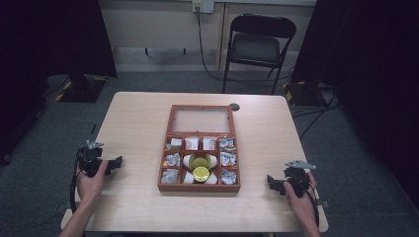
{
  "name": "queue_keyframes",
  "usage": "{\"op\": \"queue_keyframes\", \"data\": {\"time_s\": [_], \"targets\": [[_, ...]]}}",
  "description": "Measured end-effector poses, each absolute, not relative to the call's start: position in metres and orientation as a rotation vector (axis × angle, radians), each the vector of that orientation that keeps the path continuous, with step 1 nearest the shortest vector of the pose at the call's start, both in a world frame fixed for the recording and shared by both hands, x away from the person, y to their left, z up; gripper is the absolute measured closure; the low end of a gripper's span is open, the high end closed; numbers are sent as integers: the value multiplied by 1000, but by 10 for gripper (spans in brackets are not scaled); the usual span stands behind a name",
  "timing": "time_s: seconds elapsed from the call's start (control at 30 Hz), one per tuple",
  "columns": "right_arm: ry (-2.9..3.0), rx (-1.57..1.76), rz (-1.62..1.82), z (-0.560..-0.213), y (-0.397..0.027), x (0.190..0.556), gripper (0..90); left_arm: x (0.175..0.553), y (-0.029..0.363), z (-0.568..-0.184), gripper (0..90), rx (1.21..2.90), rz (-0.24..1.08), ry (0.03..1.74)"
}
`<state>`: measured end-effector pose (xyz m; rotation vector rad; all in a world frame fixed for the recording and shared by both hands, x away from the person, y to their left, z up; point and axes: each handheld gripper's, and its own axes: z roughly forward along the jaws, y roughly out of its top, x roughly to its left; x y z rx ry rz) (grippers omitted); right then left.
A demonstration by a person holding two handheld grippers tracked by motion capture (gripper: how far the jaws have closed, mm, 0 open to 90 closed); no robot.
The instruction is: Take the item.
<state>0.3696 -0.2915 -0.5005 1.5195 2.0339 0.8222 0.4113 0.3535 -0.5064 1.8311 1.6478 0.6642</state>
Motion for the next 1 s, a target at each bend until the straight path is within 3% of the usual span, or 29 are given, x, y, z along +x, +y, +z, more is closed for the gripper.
{"op": "queue_keyframes", "data": {"time_s": [0.47,0.5,0.53,0.57,0.83,1.0], "targets": [[2034,1519,822,-500,-292,370,0,407,354,-503,32,1870,635,1621],[2034,1519,822,-500,-292,370,0,406,353,-501,118,1874,633,1613],[2034,1519,822,-500,-292,370,0,405,352,-500,118,1879,632,1594],[2034,1519,822,-500,-292,370,0,404,348,-499,187,1910,621,1566],[2034,1519,823,-500,-292,370,0,403,341,-497,177,1933,623,1547],[2034,1519,823,-500,-292,370,0,401,341,-493,189,1883,556,1535]]}}
